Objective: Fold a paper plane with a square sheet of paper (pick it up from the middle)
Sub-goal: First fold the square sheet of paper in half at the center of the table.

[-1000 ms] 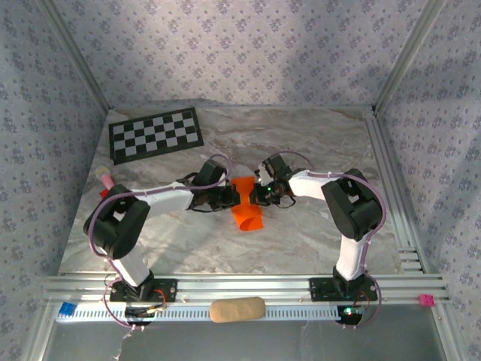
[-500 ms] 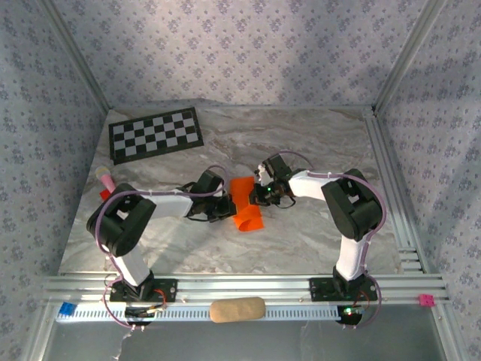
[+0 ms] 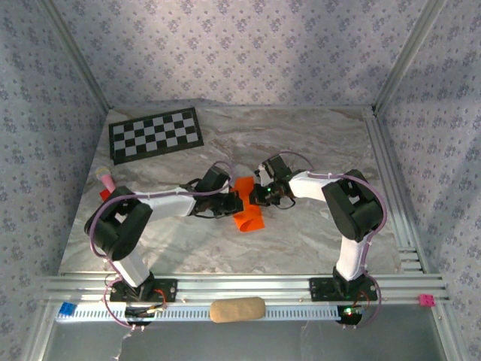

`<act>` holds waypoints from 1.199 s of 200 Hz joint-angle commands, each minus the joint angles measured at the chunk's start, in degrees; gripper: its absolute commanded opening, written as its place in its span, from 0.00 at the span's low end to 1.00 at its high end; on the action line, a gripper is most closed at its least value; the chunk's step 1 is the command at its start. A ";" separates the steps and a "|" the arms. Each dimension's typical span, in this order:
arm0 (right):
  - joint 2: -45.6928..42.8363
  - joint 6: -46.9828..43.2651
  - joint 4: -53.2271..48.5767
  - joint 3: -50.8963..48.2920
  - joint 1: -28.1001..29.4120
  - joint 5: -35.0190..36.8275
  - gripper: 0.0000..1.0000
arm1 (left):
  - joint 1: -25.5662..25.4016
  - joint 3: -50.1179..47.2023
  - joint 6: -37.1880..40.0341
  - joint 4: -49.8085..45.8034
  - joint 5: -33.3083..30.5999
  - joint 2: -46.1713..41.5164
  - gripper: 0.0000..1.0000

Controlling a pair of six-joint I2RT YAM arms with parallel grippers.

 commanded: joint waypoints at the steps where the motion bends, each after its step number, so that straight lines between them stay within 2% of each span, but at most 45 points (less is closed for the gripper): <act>1: 2.26 0.37 -6.51 -2.87 0.42 5.69 0.00 | -0.23 -0.48 -2.22 0.32 -0.84 0.21 0.00; 63: 2.40 0.31 -6.33 -3.09 0.42 5.73 0.00 | -0.24 -5.97 -3.01 3.59 -1.50 2.26 0.00; 106: 2.06 0.39 -6.12 -3.64 0.41 6.00 0.00 | -0.30 -6.76 0.55 -2.99 -5.40 -0.94 0.00; 127: 2.05 0.46 -6.09 -3.74 0.31 5.81 0.00 | -0.39 -5.60 0.82 -3.44 -5.01 -3.14 0.00; 179: 1.52 0.73 -5.81 -4.01 0.33 5.95 0.00 | -1.58 -4.34 -3.50 2.78 -1.99 -4.53 0.00; 240: 1.83 0.91 -5.81 -3.97 0.33 5.88 0.00 | -1.98 -7.26 -6.10 7.71 -0.29 1.06 0.00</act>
